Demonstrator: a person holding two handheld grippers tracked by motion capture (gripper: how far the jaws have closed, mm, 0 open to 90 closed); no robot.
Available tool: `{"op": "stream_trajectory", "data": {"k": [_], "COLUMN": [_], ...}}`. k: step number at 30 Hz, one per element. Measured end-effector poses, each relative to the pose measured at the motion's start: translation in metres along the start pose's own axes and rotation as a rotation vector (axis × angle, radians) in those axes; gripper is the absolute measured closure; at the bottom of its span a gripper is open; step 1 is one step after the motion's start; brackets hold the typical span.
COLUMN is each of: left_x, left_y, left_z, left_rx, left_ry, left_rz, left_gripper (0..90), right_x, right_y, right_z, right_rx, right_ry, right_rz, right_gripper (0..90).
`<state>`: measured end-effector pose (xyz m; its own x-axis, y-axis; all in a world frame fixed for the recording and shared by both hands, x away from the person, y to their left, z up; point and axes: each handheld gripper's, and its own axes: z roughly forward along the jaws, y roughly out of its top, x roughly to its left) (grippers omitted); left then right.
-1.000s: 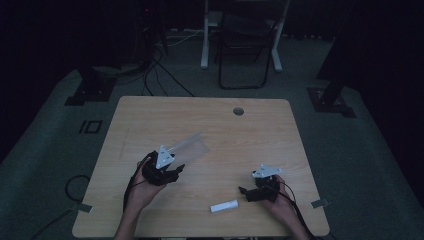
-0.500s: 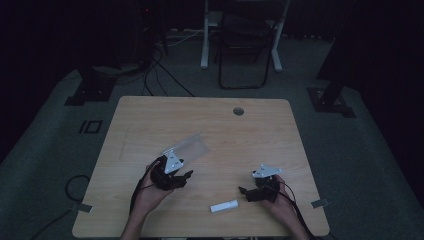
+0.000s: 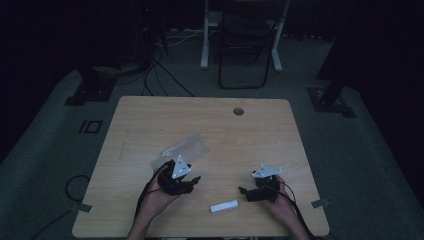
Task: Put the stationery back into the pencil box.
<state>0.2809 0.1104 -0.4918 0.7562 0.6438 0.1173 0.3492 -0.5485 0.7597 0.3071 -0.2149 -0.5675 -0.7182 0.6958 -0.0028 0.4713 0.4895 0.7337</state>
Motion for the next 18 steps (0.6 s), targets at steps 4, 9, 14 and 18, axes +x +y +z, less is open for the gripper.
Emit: {"op": "stream_trajectory", "data": {"k": [4,9,14,18], "left_x": [-0.005,-0.009,-0.014,-0.017], "left_y": [0.001,0.001,0.001,0.002], "left_z": [0.002,0.004,0.005,0.005], "left_rx": [-0.001,0.002,0.006,0.006], "left_ry": [-0.010,-0.016,-0.023,-0.029], "left_rz": [0.006,0.008,0.017,0.022], "left_gripper": [45.0,45.0,45.0,44.8], "right_x": [0.000,0.000,0.000,0.000], "right_y": [0.000,0.000,0.000,0.000], "right_z": [0.000,0.000,0.000,0.000], "right_rx": [0.000,0.000,0.000,0.000], "right_ry": [0.000,0.000,0.000,0.000], "right_rz": [0.000,0.000,0.000,0.000], "right_gripper": [12.3,12.3,12.3,12.3]}}
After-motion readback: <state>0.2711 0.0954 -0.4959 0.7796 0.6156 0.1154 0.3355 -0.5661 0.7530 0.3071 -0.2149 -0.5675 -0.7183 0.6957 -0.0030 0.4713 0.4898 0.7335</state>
